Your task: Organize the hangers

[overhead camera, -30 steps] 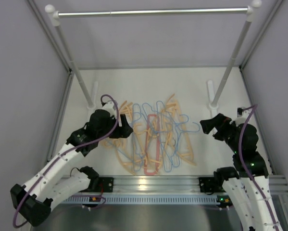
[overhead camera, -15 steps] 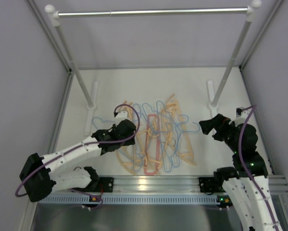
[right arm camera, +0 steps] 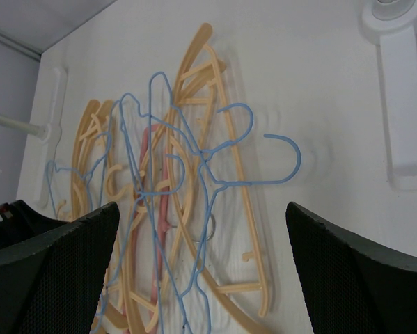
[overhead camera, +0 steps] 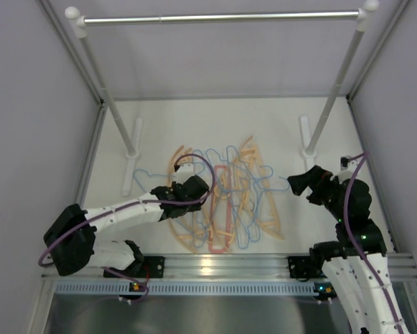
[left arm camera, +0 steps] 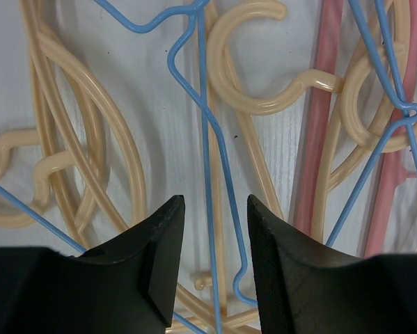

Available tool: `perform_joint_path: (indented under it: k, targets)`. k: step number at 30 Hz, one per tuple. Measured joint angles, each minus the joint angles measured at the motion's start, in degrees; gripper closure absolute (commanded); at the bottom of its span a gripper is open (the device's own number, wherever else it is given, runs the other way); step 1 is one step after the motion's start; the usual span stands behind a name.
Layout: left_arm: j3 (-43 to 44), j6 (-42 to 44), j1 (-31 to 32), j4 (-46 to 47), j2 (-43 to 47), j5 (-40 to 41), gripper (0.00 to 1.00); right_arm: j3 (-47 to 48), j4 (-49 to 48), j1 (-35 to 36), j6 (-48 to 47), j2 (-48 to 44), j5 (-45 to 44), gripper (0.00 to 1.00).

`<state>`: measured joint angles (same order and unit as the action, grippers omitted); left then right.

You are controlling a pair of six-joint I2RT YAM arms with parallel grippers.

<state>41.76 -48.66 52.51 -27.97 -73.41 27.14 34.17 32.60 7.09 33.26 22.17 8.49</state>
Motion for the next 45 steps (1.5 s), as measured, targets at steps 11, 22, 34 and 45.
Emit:
perform_joint_path:
  k: [11, 22, 34, 45]
  targets:
    - [1.01, -0.13, 0.46, 1.46, -5.35, 1.53, 0.60, -0.17, 0.00, 0.00, 0.35, -0.26, 0.17, 0.01]
    - [1.75, -0.85, 0.81, 2.03, -7.41, 3.08, 0.79, -1.27, 0.02, 0.00, 0.37, -0.74, 0.24, 0.01]
    - [1.75, -0.94, 0.85, 2.03, -7.41, 4.13, 0.97, -1.62, 0.02, 0.00, 0.37, -0.76, 0.42, 0.01]
    - [1.86, -0.98, 0.85, 0.15, -0.52, 4.22, 1.00, -1.62, 0.02, 0.00, 0.37, -0.76, 0.42, 0.01]
